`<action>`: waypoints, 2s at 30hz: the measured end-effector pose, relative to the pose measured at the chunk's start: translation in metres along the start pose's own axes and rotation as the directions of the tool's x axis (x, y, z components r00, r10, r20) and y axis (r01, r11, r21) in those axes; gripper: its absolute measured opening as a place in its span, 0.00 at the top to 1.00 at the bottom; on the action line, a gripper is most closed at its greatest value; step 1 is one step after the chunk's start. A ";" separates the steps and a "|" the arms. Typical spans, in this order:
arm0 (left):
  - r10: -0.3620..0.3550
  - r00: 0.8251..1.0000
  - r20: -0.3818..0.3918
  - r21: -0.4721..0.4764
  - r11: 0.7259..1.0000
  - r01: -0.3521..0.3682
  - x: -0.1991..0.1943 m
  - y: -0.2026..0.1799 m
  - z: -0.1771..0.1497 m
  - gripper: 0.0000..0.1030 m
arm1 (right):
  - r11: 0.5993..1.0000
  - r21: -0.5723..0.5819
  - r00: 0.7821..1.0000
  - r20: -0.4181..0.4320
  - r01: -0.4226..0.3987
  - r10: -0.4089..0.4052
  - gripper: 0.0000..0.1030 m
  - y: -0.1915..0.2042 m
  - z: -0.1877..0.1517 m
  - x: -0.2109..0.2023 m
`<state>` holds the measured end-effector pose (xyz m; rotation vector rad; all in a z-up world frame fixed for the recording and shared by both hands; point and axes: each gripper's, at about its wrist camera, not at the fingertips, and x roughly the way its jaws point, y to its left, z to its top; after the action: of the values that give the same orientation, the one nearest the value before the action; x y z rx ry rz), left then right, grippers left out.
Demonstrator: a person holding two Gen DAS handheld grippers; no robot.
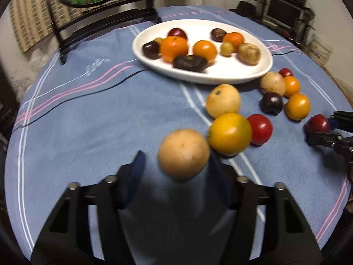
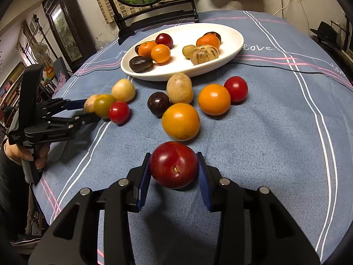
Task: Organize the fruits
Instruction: 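Grasp a red plum with the right tool while the left tool grasps a pale tan round fruit, then carry both fruits over the white plate and open both tools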
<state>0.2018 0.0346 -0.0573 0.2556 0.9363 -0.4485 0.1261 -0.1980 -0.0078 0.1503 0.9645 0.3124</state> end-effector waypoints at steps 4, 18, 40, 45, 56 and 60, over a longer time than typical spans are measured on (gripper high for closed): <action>-0.003 1.000 0.005 0.002 1.000 0.003 0.002 -0.005 0.003 0.57 | 1.000 0.003 1.000 0.001 -0.004 0.004 0.61 -0.001 0.000 0.000; -0.004 0.996 0.092 0.001 1.000 0.004 -0.045 -0.014 0.002 0.57 | 1.000 -0.002 1.000 0.017 -0.026 0.026 0.61 -0.002 -0.002 -0.016; -0.024 0.990 0.136 -0.248 0.967 0.057 -0.002 -0.019 0.111 0.57 | 0.989 -0.111 0.980 0.184 0.096 -0.074 0.61 -0.006 0.144 0.011; 0.019 0.990 0.140 -0.292 0.956 0.023 0.026 -0.010 0.136 0.57 | 0.995 -0.057 0.983 0.169 0.086 -0.075 0.61 -0.013 0.176 0.046; 0.133 0.986 0.100 -0.293 0.951 -0.099 0.055 -0.008 0.159 0.57 | 0.995 0.004 0.988 0.119 0.096 -0.096 0.60 -0.031 0.192 0.090; 0.109 0.986 0.124 -0.324 0.944 -0.064 0.048 -0.003 0.158 0.45 | 0.997 0.040 0.988 0.140 0.062 -0.067 0.59 -0.038 0.191 0.082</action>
<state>0.3382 -0.0439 -0.0064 -0.0306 0.8413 -0.2246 0.3347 -0.2050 0.0258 0.1712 0.8325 0.2224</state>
